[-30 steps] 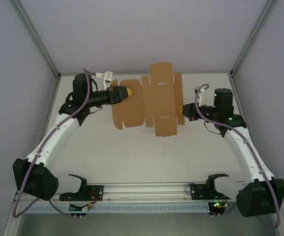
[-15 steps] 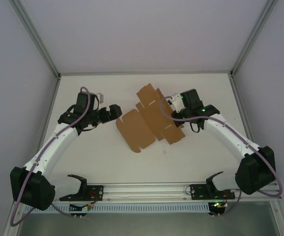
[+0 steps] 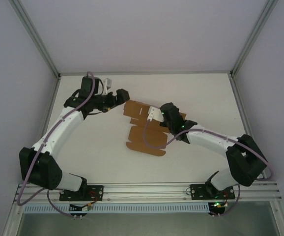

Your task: Assemble paper box

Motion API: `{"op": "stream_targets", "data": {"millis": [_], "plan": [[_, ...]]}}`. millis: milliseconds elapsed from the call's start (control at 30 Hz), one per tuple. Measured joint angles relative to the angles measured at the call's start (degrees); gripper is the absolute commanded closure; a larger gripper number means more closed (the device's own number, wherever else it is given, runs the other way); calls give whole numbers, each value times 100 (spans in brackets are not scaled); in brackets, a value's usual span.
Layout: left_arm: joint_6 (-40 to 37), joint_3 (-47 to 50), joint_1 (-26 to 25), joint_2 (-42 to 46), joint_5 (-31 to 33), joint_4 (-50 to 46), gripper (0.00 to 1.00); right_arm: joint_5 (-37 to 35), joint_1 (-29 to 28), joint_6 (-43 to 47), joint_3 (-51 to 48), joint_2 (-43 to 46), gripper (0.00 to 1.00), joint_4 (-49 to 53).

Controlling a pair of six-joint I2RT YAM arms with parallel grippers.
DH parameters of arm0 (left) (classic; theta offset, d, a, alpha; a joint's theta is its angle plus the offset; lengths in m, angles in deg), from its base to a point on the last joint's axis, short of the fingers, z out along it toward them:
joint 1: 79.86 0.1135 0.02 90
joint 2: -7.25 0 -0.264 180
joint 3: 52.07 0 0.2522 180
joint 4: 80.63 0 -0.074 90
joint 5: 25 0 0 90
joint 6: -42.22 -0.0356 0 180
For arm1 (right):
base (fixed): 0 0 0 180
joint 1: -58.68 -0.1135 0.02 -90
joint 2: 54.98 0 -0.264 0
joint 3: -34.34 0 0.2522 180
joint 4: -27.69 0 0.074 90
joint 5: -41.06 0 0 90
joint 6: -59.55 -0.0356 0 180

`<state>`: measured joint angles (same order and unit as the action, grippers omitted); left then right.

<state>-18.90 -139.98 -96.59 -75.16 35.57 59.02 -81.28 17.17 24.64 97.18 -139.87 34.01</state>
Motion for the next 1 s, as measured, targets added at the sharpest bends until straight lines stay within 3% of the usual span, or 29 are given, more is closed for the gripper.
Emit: {"op": "stream_targets", "data": {"millis": [333, 500, 600, 1000], "plan": [[247, -612, -339, -944, -730, 431, 0, -114, -151, 310, -142, -197, 100, -811], [199, -734, -538, -1224, -909, 431, 6, -131, -166, 299, -142, -195, 100, -822], [122, -737, -603, -1311, -935, 420, 11, -138, -164, 280, -142, -195, 100, -793], [22, -739, -754, -1366, -750, 271, 14, -118, -160, -184, -129, -13, 100, -651]]}}
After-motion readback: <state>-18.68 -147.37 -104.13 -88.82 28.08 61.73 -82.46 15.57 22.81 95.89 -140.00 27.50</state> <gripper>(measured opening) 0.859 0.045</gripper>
